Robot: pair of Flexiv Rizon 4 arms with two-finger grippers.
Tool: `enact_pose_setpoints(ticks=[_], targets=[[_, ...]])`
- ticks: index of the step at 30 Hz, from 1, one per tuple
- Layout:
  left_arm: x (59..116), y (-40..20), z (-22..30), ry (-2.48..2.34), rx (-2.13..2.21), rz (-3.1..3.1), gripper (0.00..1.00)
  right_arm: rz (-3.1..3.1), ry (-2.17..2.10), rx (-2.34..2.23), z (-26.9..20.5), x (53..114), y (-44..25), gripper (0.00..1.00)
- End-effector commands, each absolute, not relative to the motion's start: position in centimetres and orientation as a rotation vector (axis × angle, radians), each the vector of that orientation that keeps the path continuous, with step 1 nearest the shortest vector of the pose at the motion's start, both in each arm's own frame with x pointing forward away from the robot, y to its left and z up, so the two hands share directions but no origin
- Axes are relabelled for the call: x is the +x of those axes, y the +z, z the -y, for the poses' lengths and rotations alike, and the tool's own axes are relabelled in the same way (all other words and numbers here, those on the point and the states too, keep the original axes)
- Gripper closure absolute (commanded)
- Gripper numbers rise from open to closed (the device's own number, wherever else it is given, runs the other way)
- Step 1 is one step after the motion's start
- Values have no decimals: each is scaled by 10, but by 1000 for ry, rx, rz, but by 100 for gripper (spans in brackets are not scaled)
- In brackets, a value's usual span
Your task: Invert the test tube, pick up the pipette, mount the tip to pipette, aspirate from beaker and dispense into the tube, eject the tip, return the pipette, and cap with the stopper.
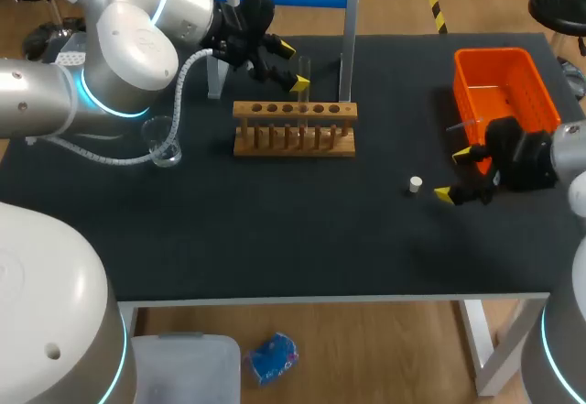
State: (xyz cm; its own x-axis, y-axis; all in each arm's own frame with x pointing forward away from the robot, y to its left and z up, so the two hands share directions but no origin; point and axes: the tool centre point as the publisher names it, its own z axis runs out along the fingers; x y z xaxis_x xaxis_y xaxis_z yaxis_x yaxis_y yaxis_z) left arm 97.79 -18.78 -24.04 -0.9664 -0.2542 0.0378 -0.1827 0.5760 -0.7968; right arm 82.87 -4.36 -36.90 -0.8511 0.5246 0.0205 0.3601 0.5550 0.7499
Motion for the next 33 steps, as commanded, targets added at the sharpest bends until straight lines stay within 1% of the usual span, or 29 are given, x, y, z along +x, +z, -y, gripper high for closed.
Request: enact_pose_setpoints(ticks=[1, 10, 11, 12, 14, 16, 18, 19, 20, 21, 23, 27, 28, 33], targets=[[979, -239, 188, -1355, -377, -2723, 0, -2571, 1177, 785, 34, 838, -386, 0], [979, -239, 188, -1355, -377, -2723, 0, -2547, 1171, 863, 28, 844, -402, 0], [979, -239, 188, -1355, -377, -2723, 0, -2546, 1170, 868, 27, 845, -403, 5], [979, -239, 188, -1355, -377, -2723, 0, -2541, 1170, 876, 27, 845, -404, 14], [979, -239, 188, -1355, -377, -2723, 0, -2541, 1171, 880, 25, 846, -406, 16], [979, -239, 188, -1355, -377, -2723, 0, -2540, 1170, 882, 23, 847, -408, 26], [979, -239, 188, -1355, -377, -2723, 0, -2541, 1171, 886, 21, 849, -410, 31], [979, -239, 188, -1355, -377, -2723, 0, -2542, 1171, 888, 21, 850, -411, 49], [979, -239, 188, -1355, -377, -2723, 0, -2543, 1171, 891, 20, 851, -411, 51], [979, -239, 188, -1355, -377, -2723, 0, -2543, 1171, 892, 19, 852, -411, 48], [979, -239, 188, -1355, -377, -2723, 0, -2547, 1169, 892, 17, 853, -413, 47], [979, -239, 188, -1355, -377, -2723, 0, -2551, 1168, 889, 14, 856, -415, 48], [979, -239, 188, -1355, -377, -2723, 0, -2552, 1167, 888, 13, 857, -416, 50], [979, -239, 188, -1355, -377, -2723, 0, -2560, 1163, 886, 9, 863, -418, 51]])
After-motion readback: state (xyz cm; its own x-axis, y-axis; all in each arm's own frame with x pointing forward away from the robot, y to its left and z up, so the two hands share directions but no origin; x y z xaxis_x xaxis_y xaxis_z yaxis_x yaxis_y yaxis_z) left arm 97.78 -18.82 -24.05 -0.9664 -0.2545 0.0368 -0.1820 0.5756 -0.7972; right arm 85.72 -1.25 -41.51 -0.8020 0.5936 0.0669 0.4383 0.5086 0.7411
